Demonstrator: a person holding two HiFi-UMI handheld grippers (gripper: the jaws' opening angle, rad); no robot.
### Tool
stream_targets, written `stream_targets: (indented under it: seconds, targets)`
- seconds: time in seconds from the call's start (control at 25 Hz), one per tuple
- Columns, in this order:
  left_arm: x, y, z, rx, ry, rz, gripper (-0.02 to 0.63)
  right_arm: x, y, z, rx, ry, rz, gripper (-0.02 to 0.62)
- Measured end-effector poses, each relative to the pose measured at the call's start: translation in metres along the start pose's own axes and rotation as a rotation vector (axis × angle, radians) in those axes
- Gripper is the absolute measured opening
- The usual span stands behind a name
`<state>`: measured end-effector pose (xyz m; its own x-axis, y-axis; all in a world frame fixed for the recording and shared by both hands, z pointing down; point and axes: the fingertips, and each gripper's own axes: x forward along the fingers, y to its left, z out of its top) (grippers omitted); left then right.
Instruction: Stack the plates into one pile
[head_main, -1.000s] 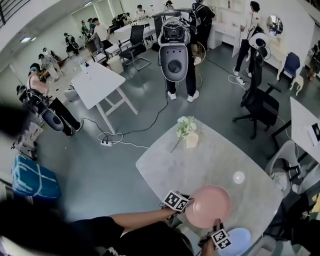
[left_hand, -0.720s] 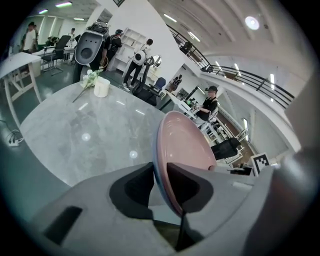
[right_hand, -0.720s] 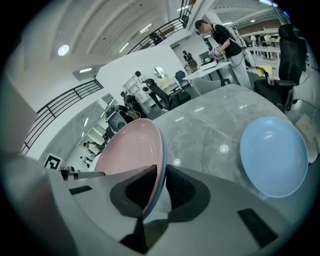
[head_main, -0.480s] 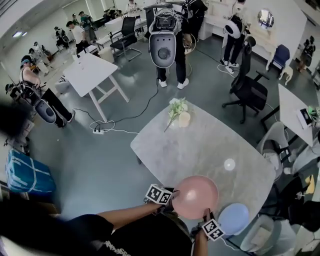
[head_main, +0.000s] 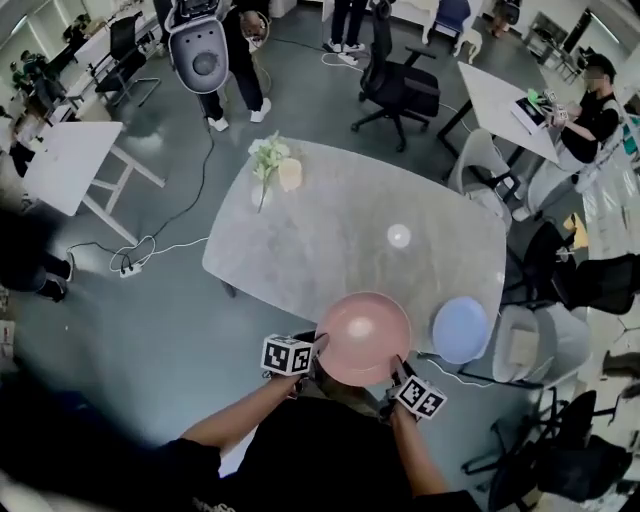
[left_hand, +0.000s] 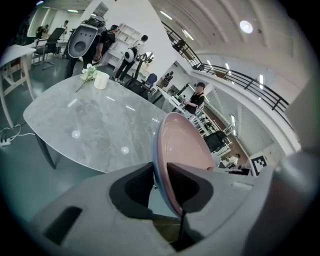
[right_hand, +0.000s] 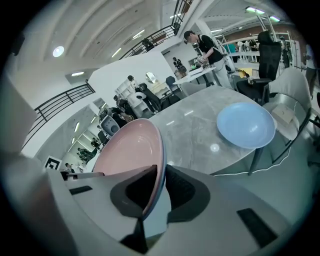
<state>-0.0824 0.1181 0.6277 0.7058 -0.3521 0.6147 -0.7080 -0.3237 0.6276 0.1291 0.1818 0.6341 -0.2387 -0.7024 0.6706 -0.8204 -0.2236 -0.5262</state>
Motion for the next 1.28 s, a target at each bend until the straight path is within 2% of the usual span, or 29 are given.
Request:
stream_targets:
  seconds: [0.12,0.24,0.44,0.56,0.76,1.0,1.28]
  targets:
    - [0.001,-0.002,-0.009,-0.006,0.014,-0.032,0.091,-0.011,-0.005,-0.010,0.014,-0.010,-0.036,0.057]
    - [0.010,-0.015,-0.007,0.023,0.016,-0.056,0.091,-0.021,-0.014,-0.005,0.020,-0.032,-0.055,0.057]
    - [0.021,-0.041,-0.007,0.036,0.011,-0.067,0.091,-0.036,-0.035,-0.001,0.055,-0.053,-0.056,0.057]
    - [0.037,-0.064,-0.009,0.072,0.027,-0.069,0.091,-0.048,-0.056,0.008,0.074,-0.074,-0.048,0.057]
    - [0.088,-0.111,-0.010,0.128,0.018,-0.081,0.092,-0.059,-0.117,0.034,0.100,-0.101,-0.033,0.057]
    - [0.162,-0.182,-0.043,0.080,0.022,-0.106,0.094,-0.096,-0.212,0.072,0.065,-0.067,-0.053,0.057]
    - [0.249,-0.229,-0.059,0.075,0.064,-0.069,0.087,-0.108,-0.301,0.109,0.103,-0.066,-0.074,0.055]
